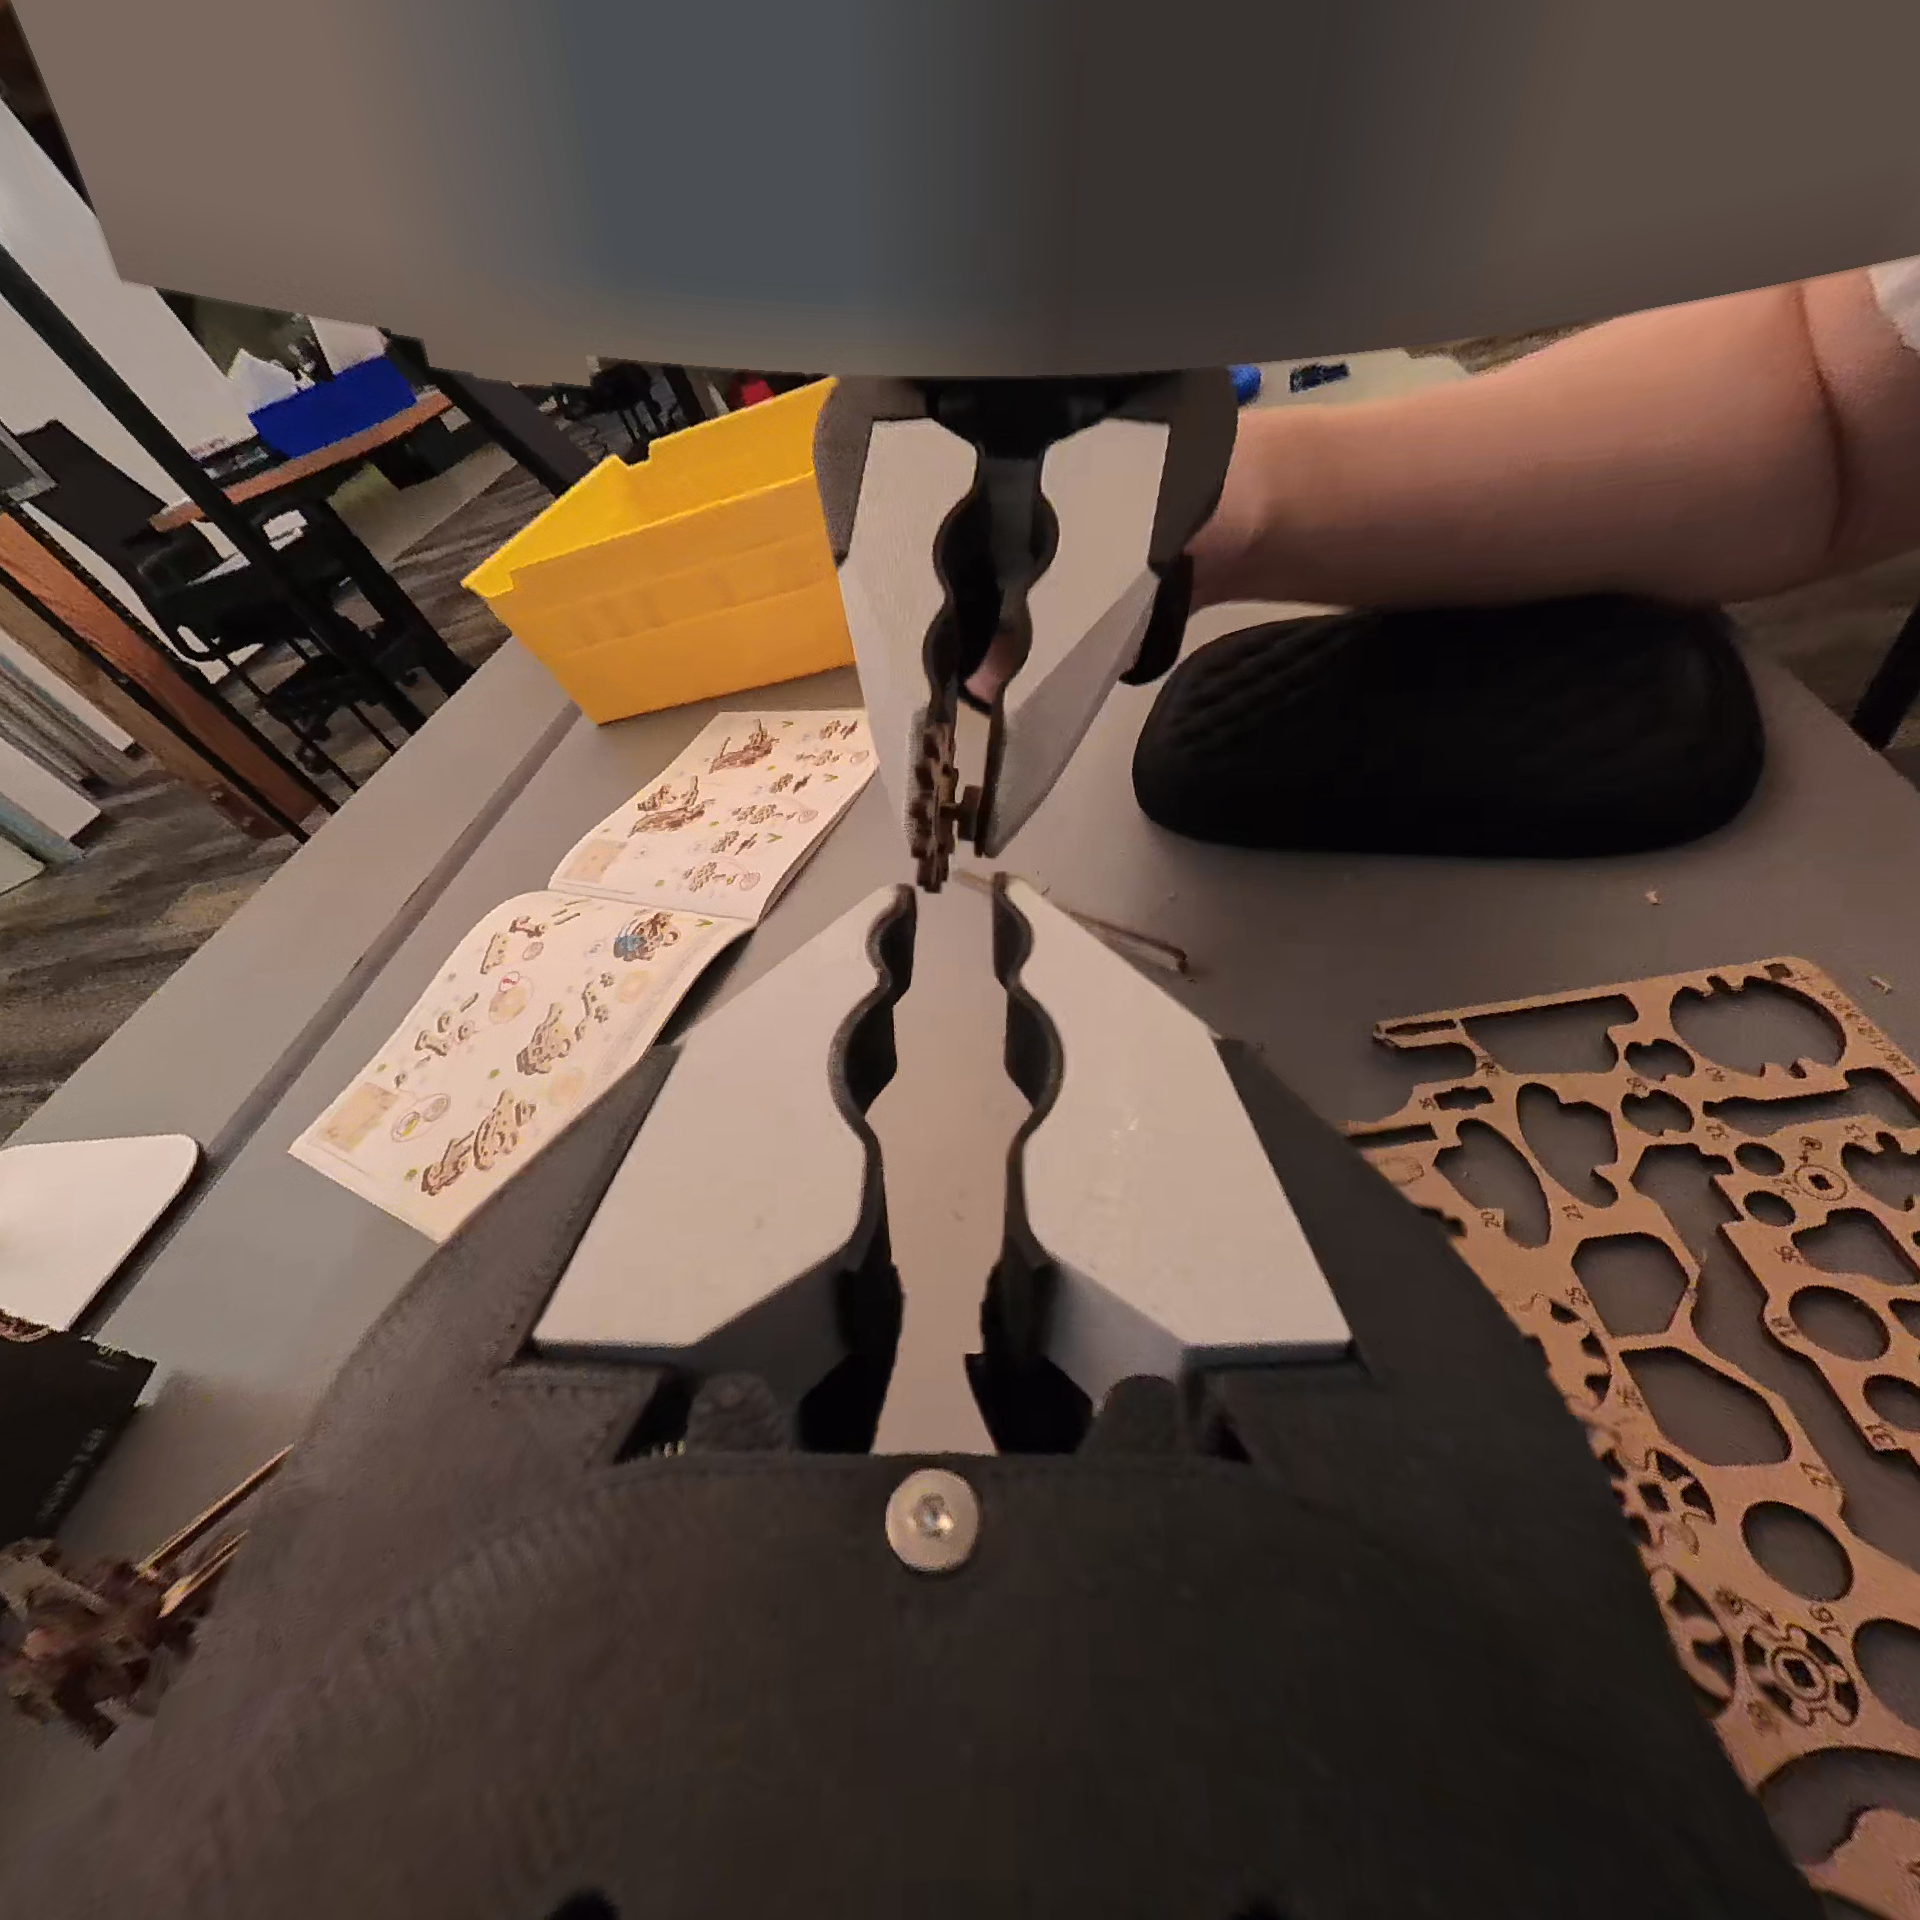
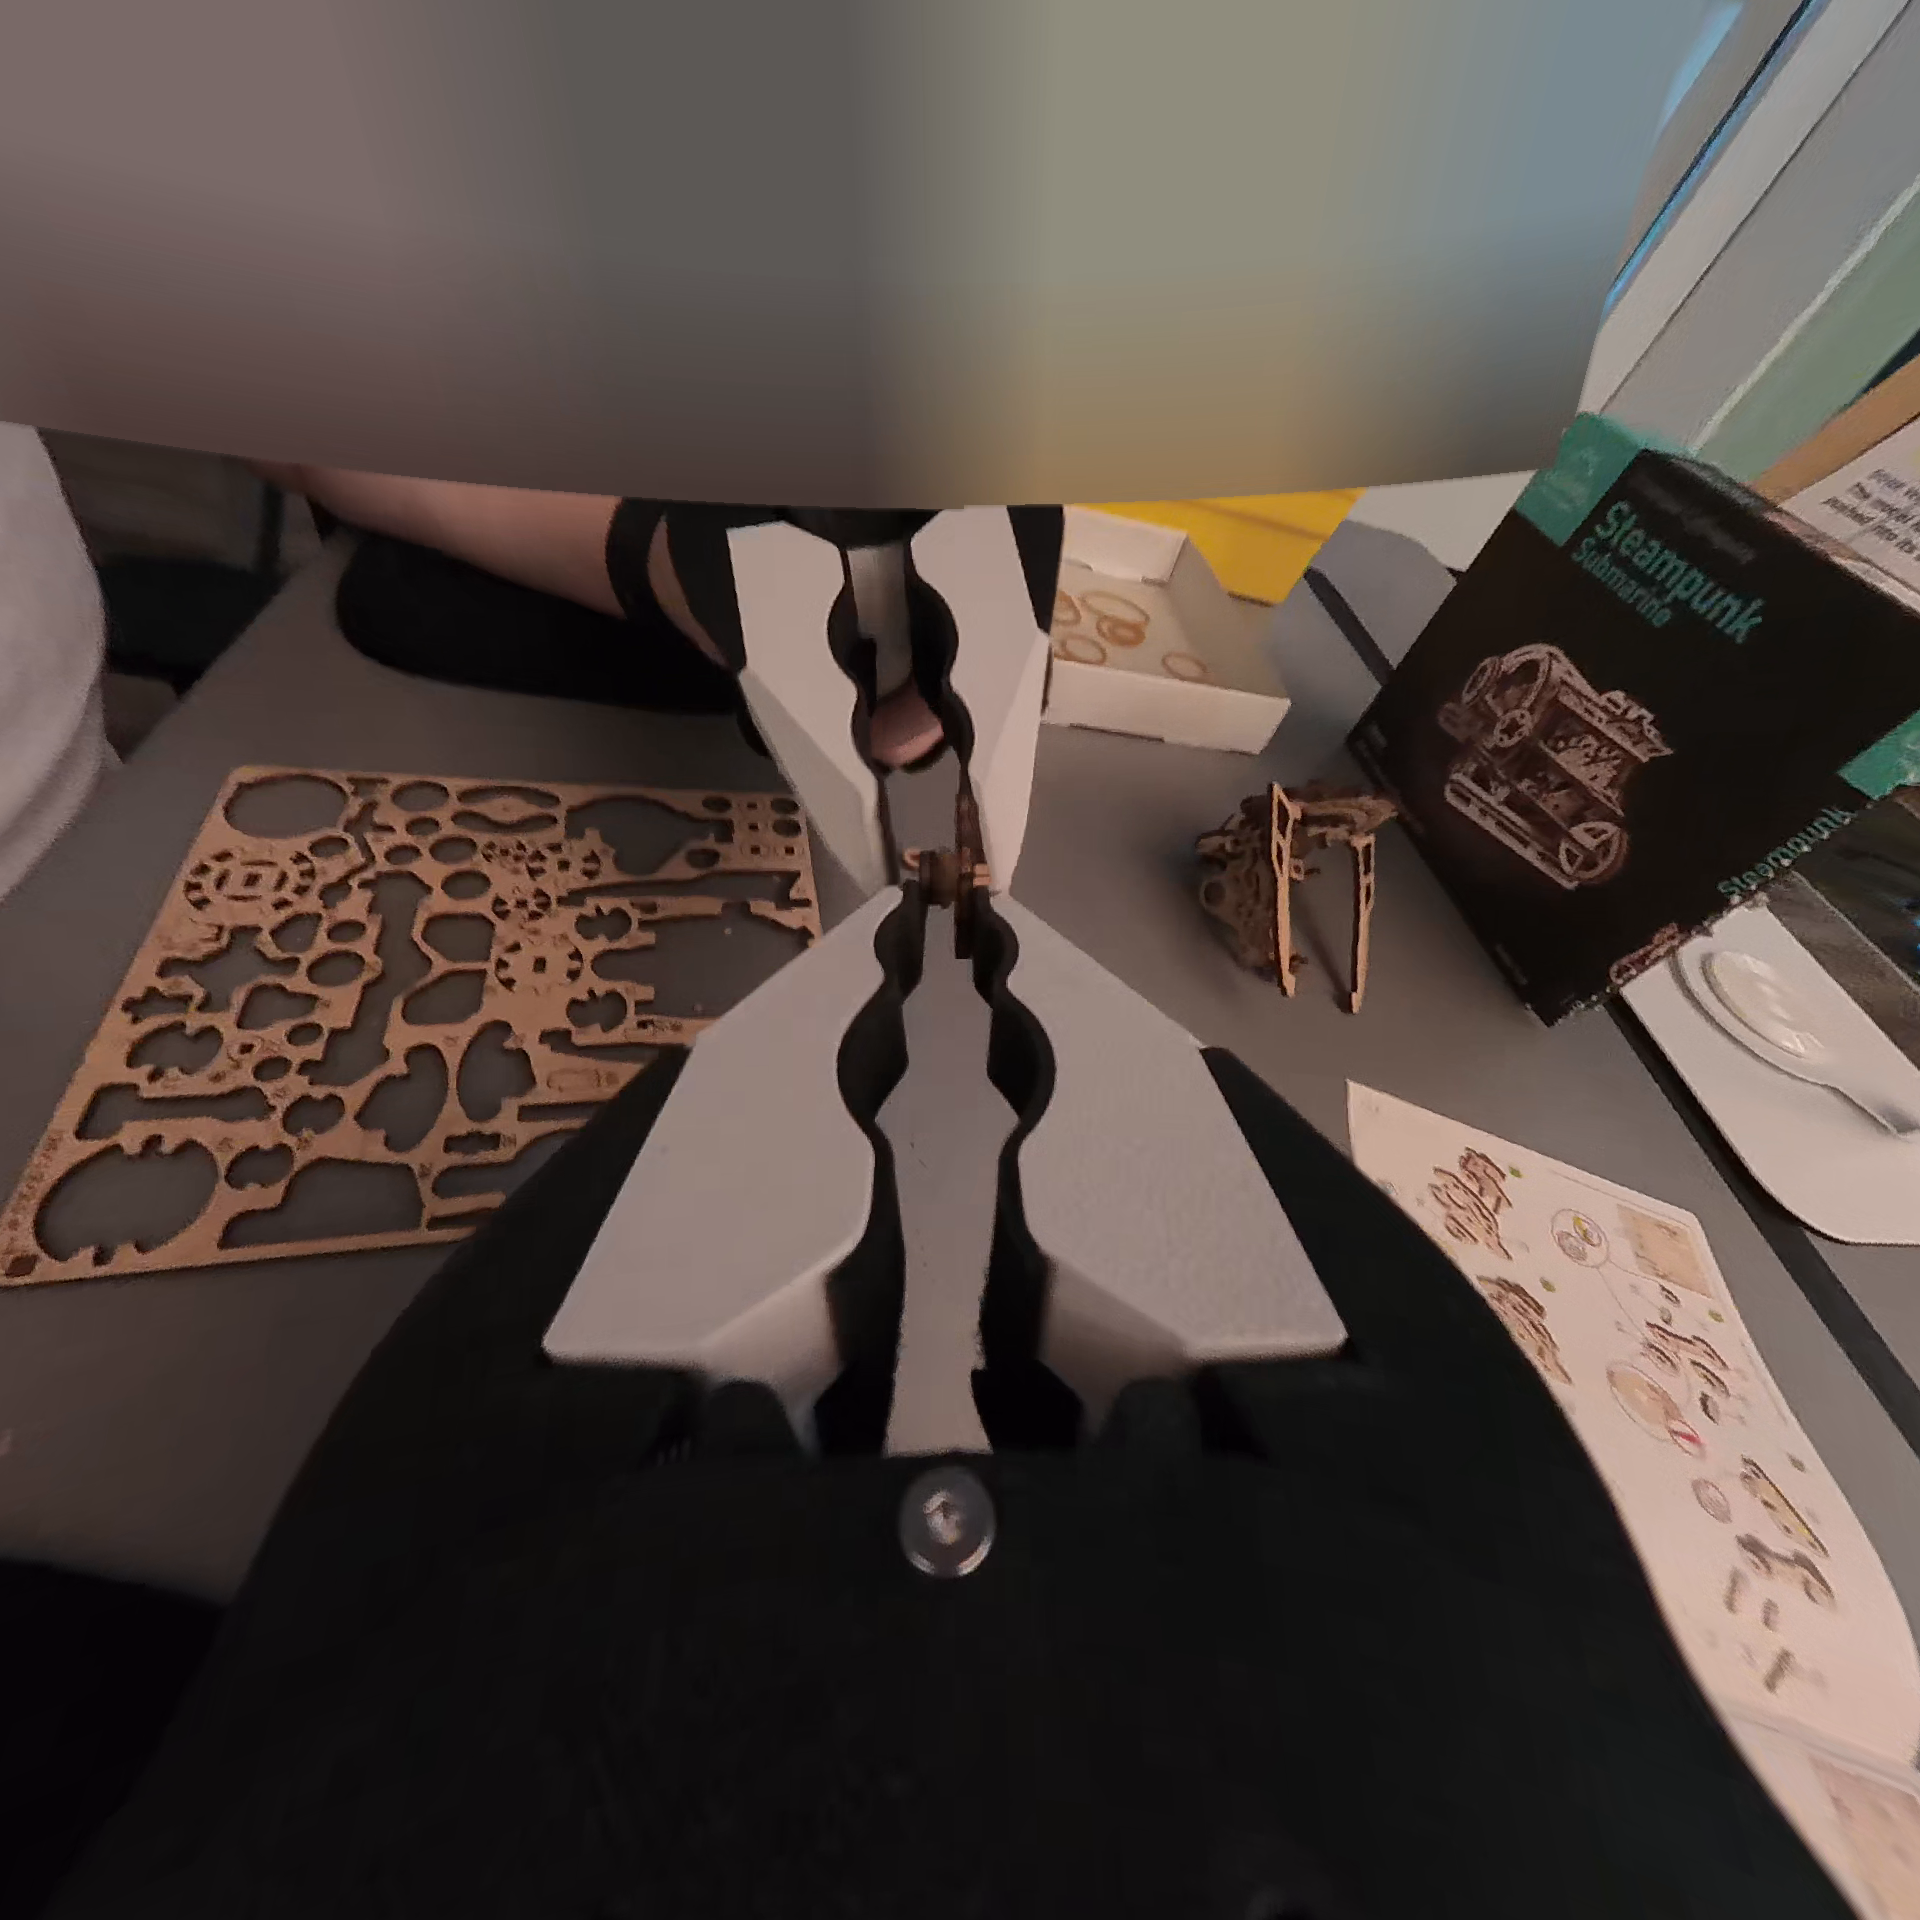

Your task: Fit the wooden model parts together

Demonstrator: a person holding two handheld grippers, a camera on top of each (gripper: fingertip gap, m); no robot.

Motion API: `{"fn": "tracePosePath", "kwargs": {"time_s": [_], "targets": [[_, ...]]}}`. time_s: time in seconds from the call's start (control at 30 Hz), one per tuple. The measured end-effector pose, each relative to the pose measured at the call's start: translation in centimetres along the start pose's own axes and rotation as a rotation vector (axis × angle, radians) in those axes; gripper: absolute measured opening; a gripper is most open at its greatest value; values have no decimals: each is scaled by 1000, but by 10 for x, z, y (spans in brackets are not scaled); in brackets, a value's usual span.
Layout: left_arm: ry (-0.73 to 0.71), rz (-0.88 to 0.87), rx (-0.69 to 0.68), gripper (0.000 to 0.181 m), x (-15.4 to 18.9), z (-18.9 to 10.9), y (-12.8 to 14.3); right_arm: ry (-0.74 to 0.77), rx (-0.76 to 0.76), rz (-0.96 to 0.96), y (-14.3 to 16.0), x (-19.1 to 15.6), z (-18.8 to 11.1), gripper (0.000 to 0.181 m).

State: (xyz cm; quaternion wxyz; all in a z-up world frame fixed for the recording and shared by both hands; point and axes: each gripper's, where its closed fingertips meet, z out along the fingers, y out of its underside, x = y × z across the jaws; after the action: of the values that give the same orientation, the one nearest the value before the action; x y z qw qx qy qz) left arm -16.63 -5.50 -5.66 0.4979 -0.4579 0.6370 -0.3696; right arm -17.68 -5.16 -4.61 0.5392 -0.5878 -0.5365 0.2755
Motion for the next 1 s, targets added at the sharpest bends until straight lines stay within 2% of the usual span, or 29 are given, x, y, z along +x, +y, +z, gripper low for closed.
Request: {"fn": "tracePosePath", "kwargs": {"time_s": [0.07, 0.17, 0.27, 0.37, 0.47, 0.87, 1.0], "targets": [[-21, -4, 31, 2, -2, -2, -5, -13, 32, 1, -4, -2, 1, 7], [-17, -6, 27, 0, -3, -3, -5, -12, 54, 21, -5, -1, 2, 9], [-79, 67, -22, 0, -10, -4, -1, 12, 29, 26, -3, 2, 4, 32], [-74, 95, -59, 0, -8, -3, 3, 103, 18, -155, -10, 3, 0, 23], [-61, 121, -92, 0, -5, -1, 7, 131, -71, -299, -3, -1, 2, 14], [-6, 150, -203, 0, 3, 5, 27, 94, -214, -376, 18, -9, 10, 10], [10, 164, -233, 0, 6, 7, 33, 47, -238, -307, 25, -13, 10, 7]]}}
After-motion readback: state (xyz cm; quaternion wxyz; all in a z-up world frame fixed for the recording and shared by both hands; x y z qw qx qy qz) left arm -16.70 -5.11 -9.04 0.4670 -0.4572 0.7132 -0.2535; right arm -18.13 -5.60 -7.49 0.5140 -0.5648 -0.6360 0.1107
